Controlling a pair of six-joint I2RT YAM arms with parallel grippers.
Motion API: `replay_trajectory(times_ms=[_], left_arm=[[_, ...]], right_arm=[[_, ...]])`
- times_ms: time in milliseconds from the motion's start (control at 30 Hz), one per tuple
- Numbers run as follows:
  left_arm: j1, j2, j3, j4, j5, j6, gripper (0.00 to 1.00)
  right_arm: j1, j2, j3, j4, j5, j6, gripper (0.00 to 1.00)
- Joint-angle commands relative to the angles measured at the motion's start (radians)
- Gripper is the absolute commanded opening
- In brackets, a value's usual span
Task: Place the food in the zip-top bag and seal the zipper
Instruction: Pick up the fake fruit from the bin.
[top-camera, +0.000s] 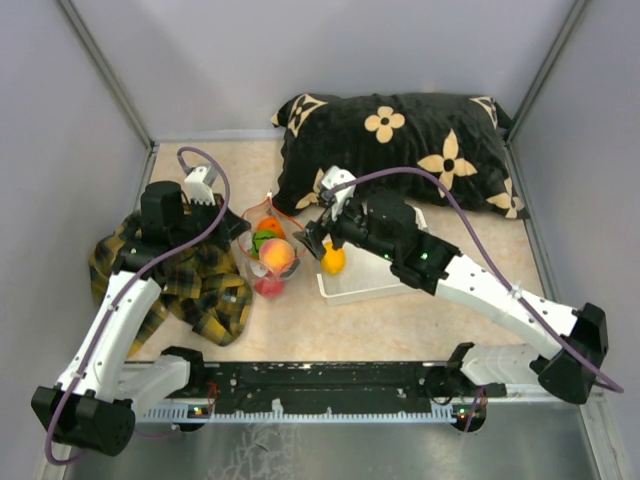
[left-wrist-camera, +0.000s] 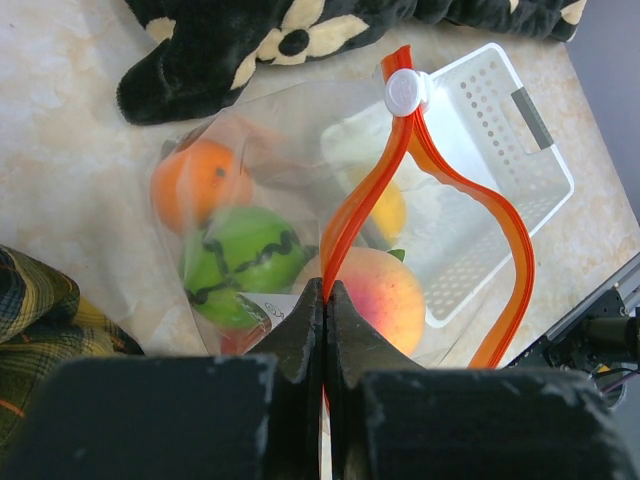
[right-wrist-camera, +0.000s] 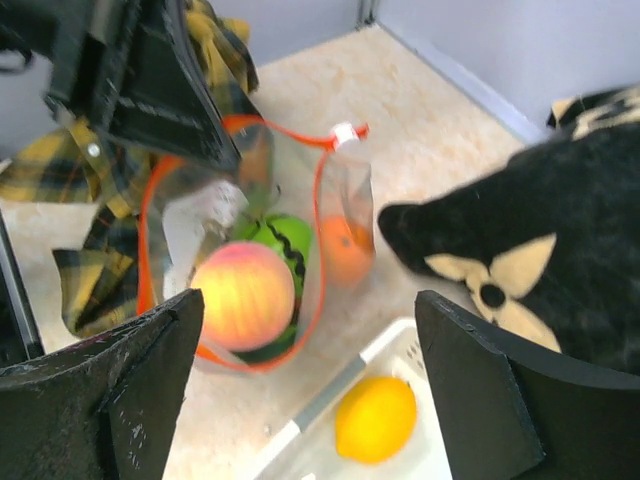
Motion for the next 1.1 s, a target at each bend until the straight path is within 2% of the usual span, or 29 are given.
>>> replay_trajectory(times_ms=[0,200,333,467,700,867,1067], left_arm=[[0.006,-0.012,-0.007,0.027,0.020,-0.002,0.00],[0.007,-0.014,-0.006,0.029,0.021,-0.002,0.00],[0.006,-0.012,-0.007,0.030,0.024,-0.003,0.00],[0.007,-0.004,-0.008,0.030,0.028,-0.003,0.00],[0.007,0.002,-0.008,0.030,0.025,-0.003,0.00],[0.006,0.010,-0.009,0.030,0.034,-0.005,0.00],[0.007,0.008,-0.010,0.030,0.028,-0.004,0.00]], right_arm=[[-0.040,-0.089,-0.070,-0.033,0.010,0.023,0.86],[-0.129,-0.134,-0.192,-0.067,0.000,0.096,0.86],[-0.194,-0.121,-0.278,-0.023,-0.010,0.210,0.84],[-0.207,-0.097,-0.326,0.017,0.026,0.297,0.84],[-0.235,-0.028,-0.345,0.024,0.079,0.455,0.81],[-0.236,0.083,-0.321,0.024,0.075,0.582,0.78],[-0.235,0.189,-0.276,0.039,0.096,0.628,0.76]])
